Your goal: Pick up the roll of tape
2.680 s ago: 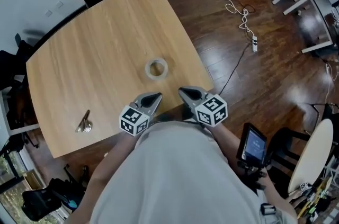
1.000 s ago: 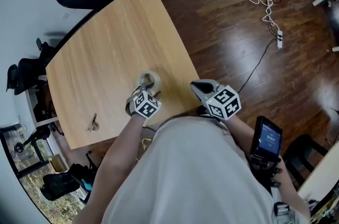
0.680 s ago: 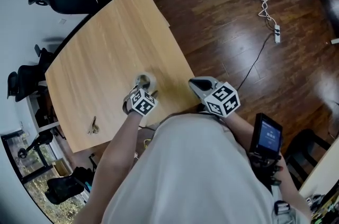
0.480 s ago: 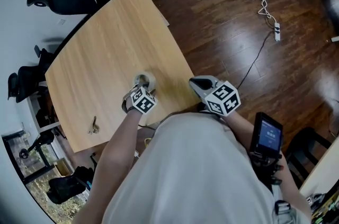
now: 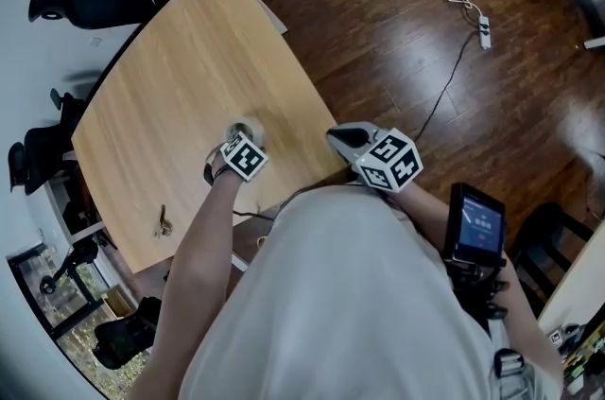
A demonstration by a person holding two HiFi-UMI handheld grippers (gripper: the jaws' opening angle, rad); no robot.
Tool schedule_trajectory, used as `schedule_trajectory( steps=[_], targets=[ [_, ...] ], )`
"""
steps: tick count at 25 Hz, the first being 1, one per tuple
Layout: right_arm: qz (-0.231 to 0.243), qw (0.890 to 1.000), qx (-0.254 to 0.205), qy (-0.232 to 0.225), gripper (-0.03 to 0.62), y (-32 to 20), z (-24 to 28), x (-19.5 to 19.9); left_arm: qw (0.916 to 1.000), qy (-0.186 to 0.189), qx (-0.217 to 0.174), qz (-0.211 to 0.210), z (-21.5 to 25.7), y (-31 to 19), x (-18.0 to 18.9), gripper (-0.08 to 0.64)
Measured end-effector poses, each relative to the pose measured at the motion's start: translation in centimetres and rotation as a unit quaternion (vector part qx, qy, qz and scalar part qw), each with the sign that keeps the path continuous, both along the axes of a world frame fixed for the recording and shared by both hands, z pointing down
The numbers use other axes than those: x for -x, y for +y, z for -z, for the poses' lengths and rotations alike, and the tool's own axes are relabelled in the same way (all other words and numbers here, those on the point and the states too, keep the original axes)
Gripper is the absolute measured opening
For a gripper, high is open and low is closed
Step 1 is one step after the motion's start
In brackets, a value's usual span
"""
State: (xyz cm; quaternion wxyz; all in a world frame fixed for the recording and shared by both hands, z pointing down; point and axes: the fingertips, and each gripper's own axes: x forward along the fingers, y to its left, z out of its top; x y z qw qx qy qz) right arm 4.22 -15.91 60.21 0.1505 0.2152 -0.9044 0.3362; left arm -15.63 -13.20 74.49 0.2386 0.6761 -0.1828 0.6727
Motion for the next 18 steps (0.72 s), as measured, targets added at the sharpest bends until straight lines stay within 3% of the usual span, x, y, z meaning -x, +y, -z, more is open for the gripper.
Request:
schedule_trajectory(
  steps=[4,7,10,18],
  targets=[
    [-0.003,1.0,0.0,-0.008,0.006,-0.6,0.3,0.6,0.9999,-0.009,-0.009,-0.005,0.5,-0.7,1.1,0.11],
    [0.004,1.0,-0.001,-0.01,0.006,-0.5,1.1,0.9,0.9998,0.007,-0.015,0.011,1.6,-0.8,1.2,0.109],
    [0.01,1.0,0.0,-0.008,0.006,-0.2,1.1,0.7,0.9959,0.057,-0.035,0.06,3.0,-1.5,-0.9,0.109],
    [0.02,1.0,0.013,-0.018,0.006,0.3,1.0,1.5,0.9701,0.178,-0.041,0.159,5.4,-0.5,-5.0,0.109]
  ],
)
